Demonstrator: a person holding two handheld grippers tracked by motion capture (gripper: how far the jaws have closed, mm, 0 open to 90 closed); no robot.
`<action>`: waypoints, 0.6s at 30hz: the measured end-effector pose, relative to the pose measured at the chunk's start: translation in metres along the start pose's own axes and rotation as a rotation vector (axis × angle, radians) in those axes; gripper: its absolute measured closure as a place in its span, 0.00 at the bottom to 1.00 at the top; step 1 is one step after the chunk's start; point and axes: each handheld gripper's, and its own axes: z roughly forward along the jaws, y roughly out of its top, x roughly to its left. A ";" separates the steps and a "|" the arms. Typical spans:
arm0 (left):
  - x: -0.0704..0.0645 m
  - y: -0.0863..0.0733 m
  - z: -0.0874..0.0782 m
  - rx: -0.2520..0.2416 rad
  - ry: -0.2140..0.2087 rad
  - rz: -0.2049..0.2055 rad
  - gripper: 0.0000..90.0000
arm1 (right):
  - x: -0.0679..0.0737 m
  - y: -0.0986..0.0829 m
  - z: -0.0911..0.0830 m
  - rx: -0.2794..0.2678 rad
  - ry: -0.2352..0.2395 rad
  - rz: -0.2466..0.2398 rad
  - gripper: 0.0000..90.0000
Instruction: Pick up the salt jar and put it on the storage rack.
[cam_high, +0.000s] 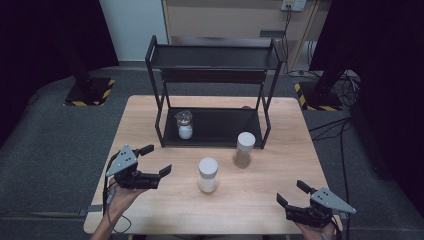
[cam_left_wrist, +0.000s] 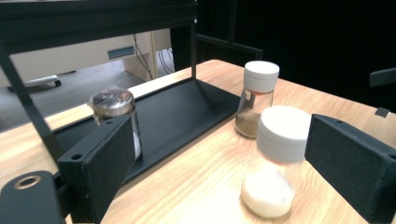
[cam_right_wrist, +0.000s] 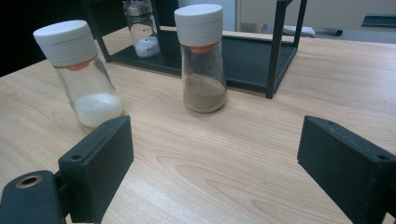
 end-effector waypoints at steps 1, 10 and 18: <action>0.001 -0.009 -0.005 -0.007 -0.002 -0.003 0.08 | 0.000 0.000 0.000 -0.001 0.000 0.001 0.12; 0.002 -0.041 -0.024 -0.008 0.008 -0.050 0.08 | 0.000 0.000 0.000 0.002 -0.001 0.000 0.12; -0.001 -0.061 -0.032 0.015 0.018 -0.088 0.08 | 0.000 0.000 0.001 0.004 -0.002 -0.003 0.12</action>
